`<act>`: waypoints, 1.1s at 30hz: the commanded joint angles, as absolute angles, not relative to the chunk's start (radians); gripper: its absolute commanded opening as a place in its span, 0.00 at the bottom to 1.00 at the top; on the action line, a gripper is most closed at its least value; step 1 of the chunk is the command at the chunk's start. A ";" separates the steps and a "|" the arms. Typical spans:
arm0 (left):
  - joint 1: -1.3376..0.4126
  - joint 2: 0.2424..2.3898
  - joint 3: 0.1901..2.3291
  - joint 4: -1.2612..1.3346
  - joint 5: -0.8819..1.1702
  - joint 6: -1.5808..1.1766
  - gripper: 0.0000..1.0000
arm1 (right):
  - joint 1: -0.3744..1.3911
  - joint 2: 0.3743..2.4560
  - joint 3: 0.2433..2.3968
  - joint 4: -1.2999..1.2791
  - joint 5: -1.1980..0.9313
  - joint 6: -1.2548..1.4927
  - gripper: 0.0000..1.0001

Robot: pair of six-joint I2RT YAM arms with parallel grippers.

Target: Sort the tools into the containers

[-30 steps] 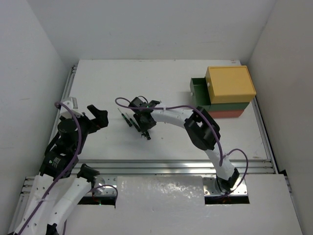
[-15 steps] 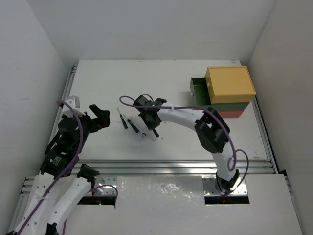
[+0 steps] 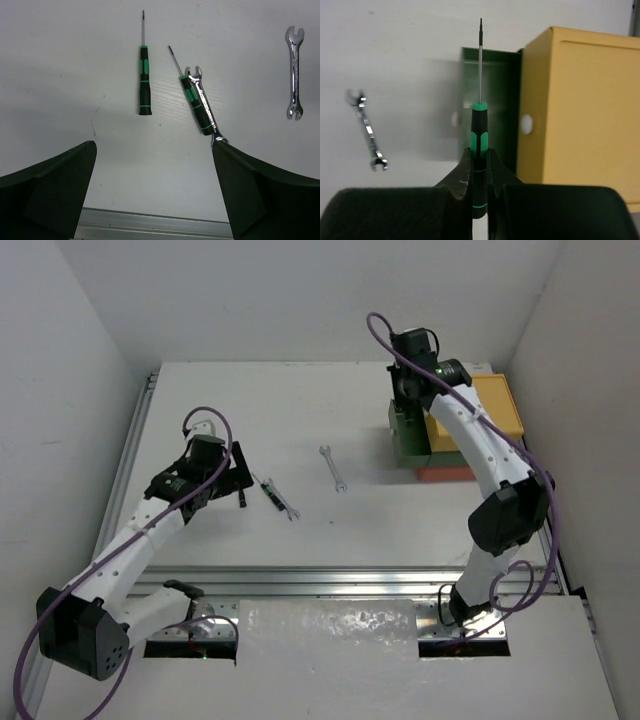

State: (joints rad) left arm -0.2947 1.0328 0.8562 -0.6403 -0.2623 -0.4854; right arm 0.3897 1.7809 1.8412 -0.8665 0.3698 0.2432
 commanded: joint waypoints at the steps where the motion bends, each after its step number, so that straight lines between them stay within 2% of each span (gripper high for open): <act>1: -0.295 1.041 0.917 -0.624 -0.304 -0.560 0.99 | 0.341 1.865 1.888 -0.934 0.371 0.169 0.02; 7: -0.293 1.146 1.020 -0.670 -0.331 -0.539 0.99 | 0.288 1.943 1.897 -0.923 0.350 0.172 0.16; 8: -0.291 1.155 1.031 -0.678 -0.342 -0.528 1.00 | 0.285 1.951 1.901 -0.937 0.362 0.179 0.21; 9: -0.285 1.164 1.041 -0.686 -0.369 -0.523 1.00 | 0.285 1.954 1.904 -0.942 0.365 0.183 0.38; 12: -0.246 1.218 1.051 -0.692 -0.359 -0.503 1.00 | 0.284 1.922 1.899 -0.937 0.347 0.193 0.51; 19: -0.167 1.392 1.040 -0.681 -0.351 -0.468 0.97 | 0.317 1.731 1.830 -0.928 0.207 0.242 0.53; 22: -0.127 1.475 1.035 -0.669 -0.279 -0.431 0.88 | 0.357 1.622 1.748 -0.897 0.163 0.245 0.53; 23: -0.123 1.498 1.034 -0.667 -0.258 -0.428 0.81 | 0.368 1.599 1.729 -0.884 0.155 0.244 0.53; 33: -0.101 1.718 1.031 -0.634 -0.163 -0.442 0.61 | 0.517 1.430 1.582 -0.825 0.083 0.250 0.54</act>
